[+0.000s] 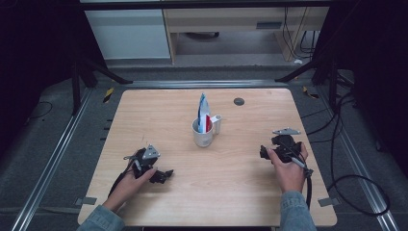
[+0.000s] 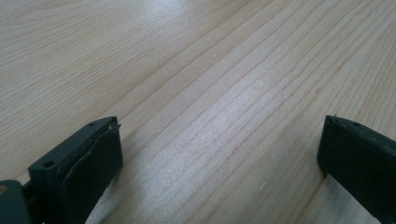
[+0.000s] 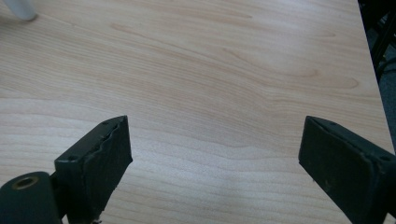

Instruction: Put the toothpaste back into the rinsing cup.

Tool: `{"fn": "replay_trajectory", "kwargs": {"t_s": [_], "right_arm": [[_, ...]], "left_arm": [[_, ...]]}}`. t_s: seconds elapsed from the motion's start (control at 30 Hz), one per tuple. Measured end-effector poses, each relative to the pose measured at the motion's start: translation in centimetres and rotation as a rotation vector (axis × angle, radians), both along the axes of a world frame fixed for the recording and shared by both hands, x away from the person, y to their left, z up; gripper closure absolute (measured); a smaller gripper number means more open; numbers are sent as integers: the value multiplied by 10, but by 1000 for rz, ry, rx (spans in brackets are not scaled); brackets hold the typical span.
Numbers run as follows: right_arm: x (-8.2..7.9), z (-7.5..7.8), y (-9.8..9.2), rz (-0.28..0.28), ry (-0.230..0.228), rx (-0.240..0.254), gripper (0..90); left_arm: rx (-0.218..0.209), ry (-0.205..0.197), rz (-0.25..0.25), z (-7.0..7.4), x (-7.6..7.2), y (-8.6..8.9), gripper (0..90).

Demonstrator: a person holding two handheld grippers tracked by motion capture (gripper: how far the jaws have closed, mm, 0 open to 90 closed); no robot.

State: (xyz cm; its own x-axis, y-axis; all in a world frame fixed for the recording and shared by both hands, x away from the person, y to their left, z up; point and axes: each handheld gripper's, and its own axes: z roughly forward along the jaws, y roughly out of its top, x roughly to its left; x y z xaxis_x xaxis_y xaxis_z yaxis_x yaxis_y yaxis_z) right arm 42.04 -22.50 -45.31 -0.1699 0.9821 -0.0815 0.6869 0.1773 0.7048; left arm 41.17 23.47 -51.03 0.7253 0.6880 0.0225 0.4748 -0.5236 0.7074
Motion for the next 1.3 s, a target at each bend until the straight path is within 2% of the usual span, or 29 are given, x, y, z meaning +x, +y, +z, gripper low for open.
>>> {"fn": "replay_trajectory", "kwargs": {"t_s": [0.07, 0.13, 0.3, 0.47, 0.73, 0.83, 0.97, 1.0, 1.07, 1.2, 1.3], "right_arm": [[2, -5, -4, 5, -8, -21, 102], [3, -8, -5, -9, 7, 3, 103], [7, -18, -9, 2, 19, -4, 113], [8, -27, -10, -25, 39, 28, 120], [11, -40, -15, -48, 27, 66, 121], [12, -44, -15, -52, 23, 64, 122], [13, -50, -13, -58, 37, 73, 120], [13, -52, -13, -54, 37, 64, 118], [12, -55, -13, -60, 22, 86, 113], [9, -61, -17, -52, -37, 90, 79], [10, -61, -17, -80, -23, 93, 36]], "left_arm": [[0, 0, 0, 0, 0, 0, 0], [0, 0, 0, 0, 0, 0, 0], [0, 0, 0, 0, 0, 0, 0], [0, 0, 0, 0, 0, 0, 0], [0, 0, 0, 0, 0, 0, 0], [0, 0, 0, 0, 0, 0, 0], [0, 0, 0, 0, 0, 0, 0], [0, 0, 0, 0, 0, 0, 0], [0, 0, 0, 0, 0, 0, 0], [0, 0, 0, 0, 0, 0, 0], [0, 0, -1, 0, 0, 0, 0]]}}
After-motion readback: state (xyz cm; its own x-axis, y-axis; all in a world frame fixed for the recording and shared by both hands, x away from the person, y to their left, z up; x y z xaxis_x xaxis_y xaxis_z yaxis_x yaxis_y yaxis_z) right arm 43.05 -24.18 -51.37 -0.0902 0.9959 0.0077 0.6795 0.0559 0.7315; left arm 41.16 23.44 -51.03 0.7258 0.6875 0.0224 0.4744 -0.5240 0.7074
